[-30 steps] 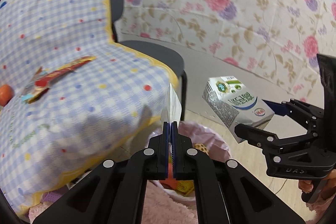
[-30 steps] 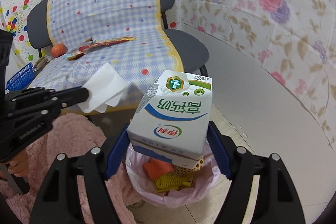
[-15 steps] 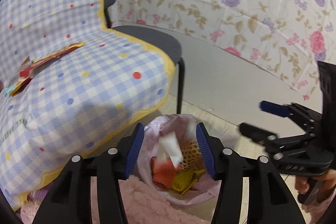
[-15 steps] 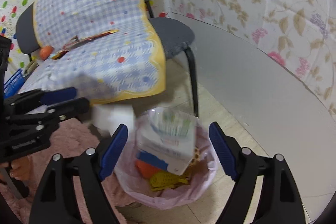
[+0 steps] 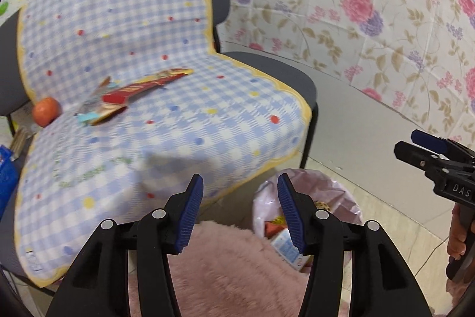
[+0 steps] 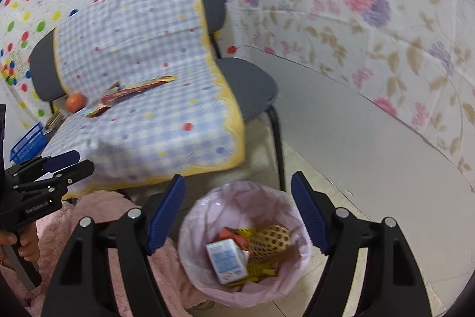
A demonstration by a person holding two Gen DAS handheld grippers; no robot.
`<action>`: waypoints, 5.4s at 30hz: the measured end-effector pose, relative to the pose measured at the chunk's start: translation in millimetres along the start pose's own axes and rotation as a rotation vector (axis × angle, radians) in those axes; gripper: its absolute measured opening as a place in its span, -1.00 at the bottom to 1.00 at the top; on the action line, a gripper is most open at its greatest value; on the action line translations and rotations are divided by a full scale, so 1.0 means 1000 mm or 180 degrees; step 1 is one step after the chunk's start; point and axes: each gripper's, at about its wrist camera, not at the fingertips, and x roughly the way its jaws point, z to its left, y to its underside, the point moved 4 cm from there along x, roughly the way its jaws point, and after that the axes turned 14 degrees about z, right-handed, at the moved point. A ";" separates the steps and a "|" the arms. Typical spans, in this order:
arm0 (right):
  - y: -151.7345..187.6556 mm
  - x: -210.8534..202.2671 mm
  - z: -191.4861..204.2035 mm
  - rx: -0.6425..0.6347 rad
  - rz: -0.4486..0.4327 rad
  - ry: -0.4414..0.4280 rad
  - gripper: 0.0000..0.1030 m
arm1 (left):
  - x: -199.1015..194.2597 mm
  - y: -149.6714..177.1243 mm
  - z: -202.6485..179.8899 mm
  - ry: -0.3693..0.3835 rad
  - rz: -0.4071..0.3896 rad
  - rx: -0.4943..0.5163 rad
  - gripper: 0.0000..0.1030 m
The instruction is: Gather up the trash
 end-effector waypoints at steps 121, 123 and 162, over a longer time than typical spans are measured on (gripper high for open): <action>-0.226 0.108 0.203 -0.1273 0.0204 -0.0161 -0.96 | 0.029 -0.091 0.247 -0.0852 0.0199 -0.1091 0.70; -0.221 0.106 0.194 -0.1365 0.0228 -0.0025 -0.96 | 0.037 -0.095 0.237 -0.0815 0.0206 -0.1013 0.68; -0.215 0.232 0.158 -0.0102 0.0955 -0.1091 -0.56 | 0.053 -0.108 0.225 -0.1085 0.0194 -0.0861 0.63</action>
